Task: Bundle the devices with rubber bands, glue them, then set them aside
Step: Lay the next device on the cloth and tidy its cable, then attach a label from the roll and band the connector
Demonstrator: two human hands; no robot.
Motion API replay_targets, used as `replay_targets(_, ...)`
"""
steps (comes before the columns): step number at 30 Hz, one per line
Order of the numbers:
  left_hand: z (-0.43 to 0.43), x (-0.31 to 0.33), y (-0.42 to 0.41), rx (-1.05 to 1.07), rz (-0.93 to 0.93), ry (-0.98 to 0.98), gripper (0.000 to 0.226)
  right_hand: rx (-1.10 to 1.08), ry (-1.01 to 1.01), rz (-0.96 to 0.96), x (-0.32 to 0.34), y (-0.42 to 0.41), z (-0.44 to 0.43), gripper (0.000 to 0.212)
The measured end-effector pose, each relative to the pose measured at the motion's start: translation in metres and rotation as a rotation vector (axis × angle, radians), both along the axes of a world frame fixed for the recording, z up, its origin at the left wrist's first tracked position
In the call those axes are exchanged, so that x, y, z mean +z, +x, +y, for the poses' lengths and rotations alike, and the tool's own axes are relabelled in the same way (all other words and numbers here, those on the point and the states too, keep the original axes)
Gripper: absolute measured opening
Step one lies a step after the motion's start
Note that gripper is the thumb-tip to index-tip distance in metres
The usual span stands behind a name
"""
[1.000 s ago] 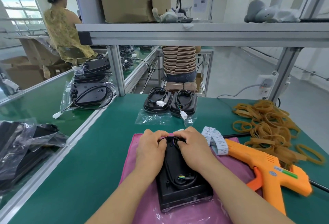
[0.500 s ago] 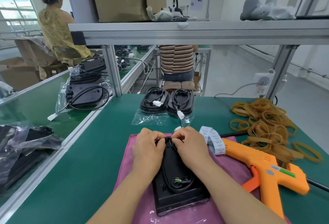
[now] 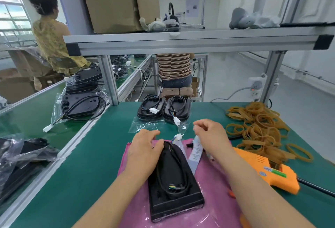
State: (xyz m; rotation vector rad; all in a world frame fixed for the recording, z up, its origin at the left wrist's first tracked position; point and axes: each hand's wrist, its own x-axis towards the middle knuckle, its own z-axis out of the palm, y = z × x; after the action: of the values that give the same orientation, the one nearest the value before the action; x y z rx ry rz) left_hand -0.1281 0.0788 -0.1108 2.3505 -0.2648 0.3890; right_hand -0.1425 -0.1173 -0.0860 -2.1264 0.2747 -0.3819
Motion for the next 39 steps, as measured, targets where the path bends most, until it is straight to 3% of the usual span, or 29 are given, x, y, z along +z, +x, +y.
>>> replay_targets(3, -0.023, 0.026, -0.001, -0.070, -0.086, 0.038, 0.016, -0.102, 0.244, -0.032, 0.006, -0.009, -0.021, 0.016)
replay_targets(8, -0.080, 0.047, 0.008, -0.281, 0.074, 0.634, 0.022, -0.113, 0.367, -0.001, 0.000, -0.016, -0.024, 0.019)
replay_targets(12, -0.108, 0.038, 0.014, -0.338, 0.199, 1.034, 0.012, -0.096, 0.310, 0.124, -0.004, -0.019, -0.025, 0.020)
replay_targets(15, -0.115, 0.045, 0.020, -0.388, 0.240, 1.160, 0.009, 0.035, 0.087, 0.355, -0.011, -0.022, -0.023, 0.018)
replay_targets(18, -0.100, 0.052, 0.027, -0.466, 0.324, 1.002, 0.025, 0.094, 0.048, 0.462, -0.019, -0.023, -0.018, 0.023)
replay_targets(21, -0.067, 0.051, 0.022, -0.487, 0.296, 0.692, 0.021, 0.107, 0.098, 0.464, -0.018, -0.022, -0.014, 0.031)
replay_targets(24, -0.036, 0.043, 0.011, -0.385, 0.194, 0.399, 0.024, 0.055, 0.082, 0.464, -0.028, -0.015, -0.013, 0.022)
replay_targets(27, -0.015, 0.036, -0.003, -0.317, 0.218, 0.197, 0.025, 0.042, 0.094, 0.432, -0.032, -0.011, -0.009, 0.011)
replay_targets(33, 0.002, 0.027, -0.024, -0.267, 0.214, 0.158, 0.019, 0.035, 0.035, 0.386, -0.032, -0.013, -0.005, 0.025)
replay_targets(36, 0.014, 0.024, -0.023, -0.246, 0.175, 0.143, 0.026, 0.071, -0.225, 0.393, -0.027, -0.020, -0.009, 0.012)
replay_targets(39, 0.018, 0.013, -0.023, -0.255, 0.138, 0.190, 0.041, 0.025, -0.439, 0.291, -0.019, -0.029, -0.009, 0.013)
